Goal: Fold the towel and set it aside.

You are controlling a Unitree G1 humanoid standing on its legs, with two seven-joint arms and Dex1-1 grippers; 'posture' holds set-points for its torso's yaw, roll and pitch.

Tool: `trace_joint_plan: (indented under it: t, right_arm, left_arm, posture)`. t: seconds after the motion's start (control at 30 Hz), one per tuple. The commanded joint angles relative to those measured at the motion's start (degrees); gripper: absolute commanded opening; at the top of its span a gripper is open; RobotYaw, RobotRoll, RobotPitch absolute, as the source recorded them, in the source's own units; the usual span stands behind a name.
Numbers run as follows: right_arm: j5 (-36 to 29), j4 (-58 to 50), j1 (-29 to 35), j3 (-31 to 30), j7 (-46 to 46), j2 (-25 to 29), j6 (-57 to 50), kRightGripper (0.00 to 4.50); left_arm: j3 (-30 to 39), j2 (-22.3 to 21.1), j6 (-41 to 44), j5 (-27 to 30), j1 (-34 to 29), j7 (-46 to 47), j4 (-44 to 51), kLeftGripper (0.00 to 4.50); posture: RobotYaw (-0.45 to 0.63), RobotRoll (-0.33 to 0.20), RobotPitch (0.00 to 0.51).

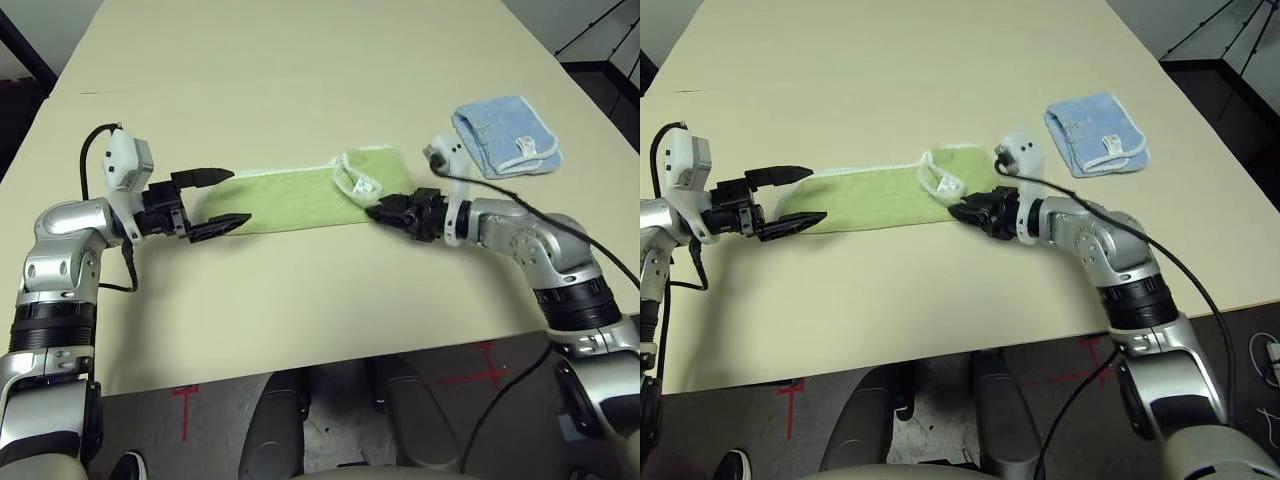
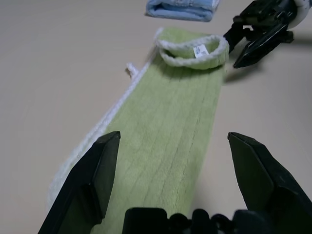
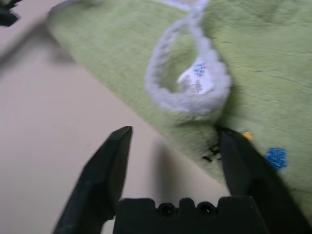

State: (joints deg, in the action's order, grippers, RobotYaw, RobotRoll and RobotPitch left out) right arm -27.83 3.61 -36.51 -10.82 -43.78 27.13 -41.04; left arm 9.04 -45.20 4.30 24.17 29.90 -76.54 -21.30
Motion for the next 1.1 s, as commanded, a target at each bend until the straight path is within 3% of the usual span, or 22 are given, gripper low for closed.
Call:
trace_joint_plan:
  t: [0.03,0.3,0.7,0.87,1.1]
  right_arm:
    - [3.30,1.60,-0.81,-2.23,-2.36,-0.65,3.00,4.48]
    - [6.39,3.81,-5.85,-3.77,-4.93,-5.70,3.31,4.48]
    - [5.81,-1.62,-5.57,-2.94,-9.30,-4.10,1.45,4.48]
    - [3.36,-3.44,-5.16,0.38,-11.54,-2.39,1.65,4.48]
    - [3.15,3.28,-6.10,7.66,-13.83,-0.47,12.07,4.48]
  left_arm:
    - [-0.12,0.02,-1.34,-0.43,-0.47,-0.92,-0.73,4.50]
    - [-0.34,0.43,-0.08,0.01,-1.85,0.42,2.41,4.50]
    - [-0.22,-0.06,-0.11,-0.09,-1.60,0.04,1.37,4.50]
    - [-0.48,0.12,-0.73,-0.37,-0.63,-0.63,-0.16,4.50]
    - [-0.65,0.09,-1.17,-0.39,-0.31,-1.70,-1.29,4.50]
  posture:
    - [-0.05,0.000,0.210]
    - [-0.03,0.000,0.215]
    - [-0.04,0.000,0.214]
    - [-0.05,0.000,0.212]
    - [-0.07,0.000,0.215]
